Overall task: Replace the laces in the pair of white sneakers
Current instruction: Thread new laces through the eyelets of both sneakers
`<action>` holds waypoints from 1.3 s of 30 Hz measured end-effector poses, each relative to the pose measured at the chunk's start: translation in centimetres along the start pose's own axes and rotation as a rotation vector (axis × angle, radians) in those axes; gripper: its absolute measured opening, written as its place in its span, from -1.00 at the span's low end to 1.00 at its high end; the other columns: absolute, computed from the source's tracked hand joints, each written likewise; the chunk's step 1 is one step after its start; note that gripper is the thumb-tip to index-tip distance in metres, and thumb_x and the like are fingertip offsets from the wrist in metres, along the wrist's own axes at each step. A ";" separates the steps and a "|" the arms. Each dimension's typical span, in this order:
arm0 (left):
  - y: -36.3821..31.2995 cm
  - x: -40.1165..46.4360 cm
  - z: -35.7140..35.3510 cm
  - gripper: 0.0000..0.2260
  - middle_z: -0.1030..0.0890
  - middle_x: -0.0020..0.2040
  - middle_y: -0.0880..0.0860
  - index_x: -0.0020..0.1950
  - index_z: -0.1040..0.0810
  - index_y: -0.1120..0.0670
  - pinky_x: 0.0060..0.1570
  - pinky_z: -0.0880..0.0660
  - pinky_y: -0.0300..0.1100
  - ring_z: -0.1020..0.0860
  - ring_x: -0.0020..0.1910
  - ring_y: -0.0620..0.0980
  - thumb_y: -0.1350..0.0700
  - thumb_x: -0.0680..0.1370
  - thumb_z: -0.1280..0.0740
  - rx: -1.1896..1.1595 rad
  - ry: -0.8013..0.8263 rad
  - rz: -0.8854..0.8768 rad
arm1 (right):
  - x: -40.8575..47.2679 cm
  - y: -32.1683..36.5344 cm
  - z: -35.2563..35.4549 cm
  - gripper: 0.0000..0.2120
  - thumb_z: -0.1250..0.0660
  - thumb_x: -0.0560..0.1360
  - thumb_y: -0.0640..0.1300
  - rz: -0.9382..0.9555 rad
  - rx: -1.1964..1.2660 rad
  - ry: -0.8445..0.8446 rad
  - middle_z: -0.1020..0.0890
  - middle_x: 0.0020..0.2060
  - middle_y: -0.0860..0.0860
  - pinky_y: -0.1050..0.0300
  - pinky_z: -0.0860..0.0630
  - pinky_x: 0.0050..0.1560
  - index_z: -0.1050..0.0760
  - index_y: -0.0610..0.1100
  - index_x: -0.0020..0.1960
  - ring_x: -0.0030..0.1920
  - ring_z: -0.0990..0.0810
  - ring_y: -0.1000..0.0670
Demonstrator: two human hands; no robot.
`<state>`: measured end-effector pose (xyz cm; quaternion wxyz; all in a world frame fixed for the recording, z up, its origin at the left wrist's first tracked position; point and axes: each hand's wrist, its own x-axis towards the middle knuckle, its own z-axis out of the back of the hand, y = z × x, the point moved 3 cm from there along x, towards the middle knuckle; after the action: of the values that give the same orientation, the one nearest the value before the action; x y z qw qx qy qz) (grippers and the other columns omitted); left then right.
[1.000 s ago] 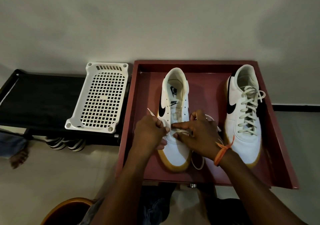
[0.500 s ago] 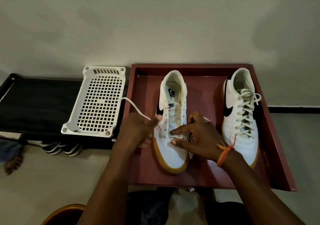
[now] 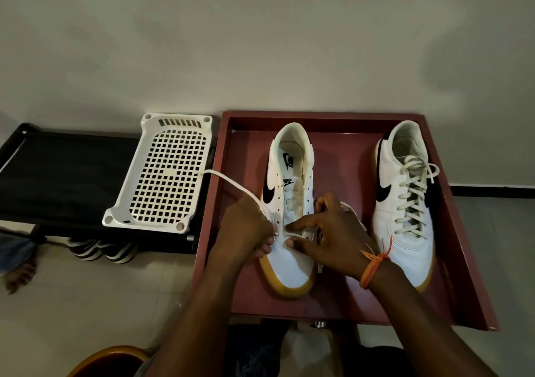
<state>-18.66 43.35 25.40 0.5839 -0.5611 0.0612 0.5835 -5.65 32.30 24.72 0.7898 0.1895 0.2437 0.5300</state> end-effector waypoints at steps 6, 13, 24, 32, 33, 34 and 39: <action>-2.0 -0.2 3.5 -0.81 -0.68 -0.28 0.05 -0.22 -0.67 0.17 -0.14 -0.58 -0.09 -0.65 -0.29 0.01 0.18 0.56 -0.35 0.042 -0.517 -0.466 | 0.0 0.2 0.1 -0.60 -0.38 0.37 0.35 -0.017 -0.036 0.027 -0.26 -0.07 0.13 0.41 -0.23 -0.17 -0.62 0.23 0.13 -0.02 -0.38 0.08; -2.4 -0.5 6.6 -0.84 -0.66 -0.30 0.04 -0.12 -0.61 0.14 -0.22 -0.66 0.00 -0.68 -0.35 -0.03 0.11 0.61 -0.34 -0.304 -0.676 -0.617 | -0.1 0.7 0.5 -0.68 -0.43 0.41 0.23 0.002 -0.009 0.067 -0.28 -0.01 0.09 0.41 -0.30 -0.16 -0.63 0.19 0.13 -0.06 -0.41 0.13; -0.6 -0.7 1.3 -0.50 -0.62 -0.44 0.11 -0.24 -0.56 0.24 -0.60 -0.41 -0.27 -0.59 -0.56 0.02 -0.23 0.42 -0.48 0.194 -0.092 -0.139 | -0.3 1.4 1.3 -0.70 -0.37 0.47 0.19 0.035 -0.152 0.089 -0.32 -0.03 0.12 0.08 -0.24 0.20 -0.57 0.25 0.19 -0.02 -0.40 0.08; -1.1 -0.4 0.8 -0.74 -0.63 -0.41 0.14 -0.32 -0.46 0.19 -0.26 -0.64 0.15 -0.63 -0.44 0.03 0.32 0.41 -0.53 0.063 -0.160 -0.273 | -0.1 1.2 1.2 -0.67 -0.39 0.45 0.21 0.049 -0.116 0.075 -0.29 -0.03 0.14 0.11 -0.23 0.16 -0.59 0.22 0.20 -0.04 -0.32 0.15; -1.2 -0.5 1.2 -0.76 -0.63 -0.42 0.14 -0.32 -0.47 0.22 -0.26 -0.64 0.15 -0.62 -0.47 0.00 0.34 0.43 -0.51 -0.023 -0.182 -0.291 | -0.1 1.1 1.1 -0.67 -0.38 0.46 0.21 0.052 -0.114 0.075 -0.29 -0.03 0.15 0.11 -0.20 0.16 -0.58 0.22 0.20 -0.04 -0.31 0.15; -1.7 -0.6 1.9 -0.78 -0.63 -0.44 0.08 -0.32 -0.50 0.23 -0.26 -0.65 0.10 -0.60 -0.49 -0.04 0.33 0.44 -0.49 -0.073 -0.248 -0.346 | -0.1 1.0 1.1 -0.67 -0.38 0.46 0.20 0.056 -0.111 0.071 -0.29 -0.04 0.15 0.12 -0.18 0.15 -0.59 0.22 0.21 -0.04 -0.30 0.15; -2.0 0.2 5.4 -0.81 -0.62 -0.44 0.04 -0.33 -0.60 0.11 -0.22 -0.63 0.09 -0.64 -0.40 0.07 0.13 0.44 -0.52 -0.100 -0.594 -0.528 | 0.0 1.2 0.9 -0.69 -0.38 0.48 0.17 0.060 -0.135 0.064 -0.31 -0.05 0.13 0.13 -0.15 0.10 -0.59 0.22 0.21 0.00 -0.39 0.08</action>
<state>-20.25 47.97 28.35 0.6780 -0.3922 -0.2851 0.5524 -6.04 32.70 26.15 0.7765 0.1260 0.2268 0.5743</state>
